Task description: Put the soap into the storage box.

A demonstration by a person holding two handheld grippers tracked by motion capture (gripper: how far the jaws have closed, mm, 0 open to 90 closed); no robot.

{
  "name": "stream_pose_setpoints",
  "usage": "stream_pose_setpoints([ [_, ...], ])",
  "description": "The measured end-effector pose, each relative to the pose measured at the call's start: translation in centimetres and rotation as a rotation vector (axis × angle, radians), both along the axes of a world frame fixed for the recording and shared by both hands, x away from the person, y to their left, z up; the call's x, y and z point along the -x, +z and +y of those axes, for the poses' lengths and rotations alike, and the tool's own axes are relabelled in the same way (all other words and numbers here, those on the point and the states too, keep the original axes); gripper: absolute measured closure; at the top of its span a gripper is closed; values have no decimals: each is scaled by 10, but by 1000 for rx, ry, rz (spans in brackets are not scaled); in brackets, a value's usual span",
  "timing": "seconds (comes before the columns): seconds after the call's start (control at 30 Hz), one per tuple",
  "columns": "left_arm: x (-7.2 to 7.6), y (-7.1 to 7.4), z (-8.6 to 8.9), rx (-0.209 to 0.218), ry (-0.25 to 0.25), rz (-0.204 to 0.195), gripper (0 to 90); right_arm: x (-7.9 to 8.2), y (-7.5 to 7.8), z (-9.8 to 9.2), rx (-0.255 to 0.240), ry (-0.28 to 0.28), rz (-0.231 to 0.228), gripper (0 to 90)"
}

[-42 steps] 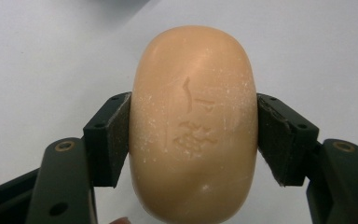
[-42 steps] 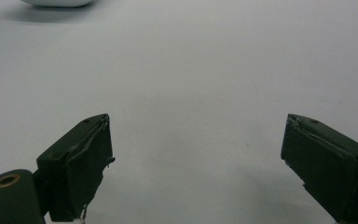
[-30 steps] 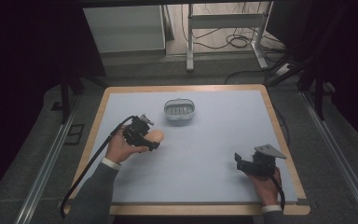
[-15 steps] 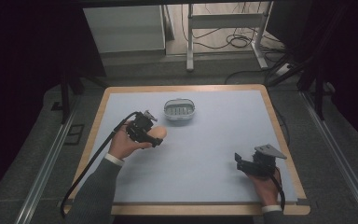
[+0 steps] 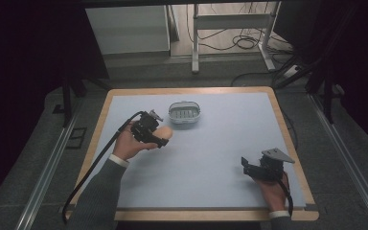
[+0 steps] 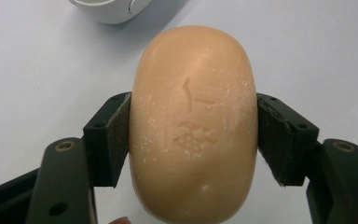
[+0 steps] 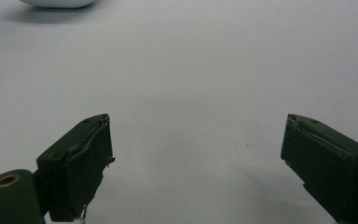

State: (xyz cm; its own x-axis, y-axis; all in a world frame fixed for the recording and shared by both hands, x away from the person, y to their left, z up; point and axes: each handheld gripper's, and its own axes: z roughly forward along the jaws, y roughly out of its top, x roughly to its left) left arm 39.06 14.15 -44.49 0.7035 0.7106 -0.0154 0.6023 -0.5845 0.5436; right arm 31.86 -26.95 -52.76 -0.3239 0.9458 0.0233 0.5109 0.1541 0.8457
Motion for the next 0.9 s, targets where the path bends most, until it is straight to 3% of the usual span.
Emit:
stream_pose_setpoints([
  [0.9, -13, 3, 0, -7, 6, -4, 325, 0, 0, 0, 4, -1, 0, 88],
])
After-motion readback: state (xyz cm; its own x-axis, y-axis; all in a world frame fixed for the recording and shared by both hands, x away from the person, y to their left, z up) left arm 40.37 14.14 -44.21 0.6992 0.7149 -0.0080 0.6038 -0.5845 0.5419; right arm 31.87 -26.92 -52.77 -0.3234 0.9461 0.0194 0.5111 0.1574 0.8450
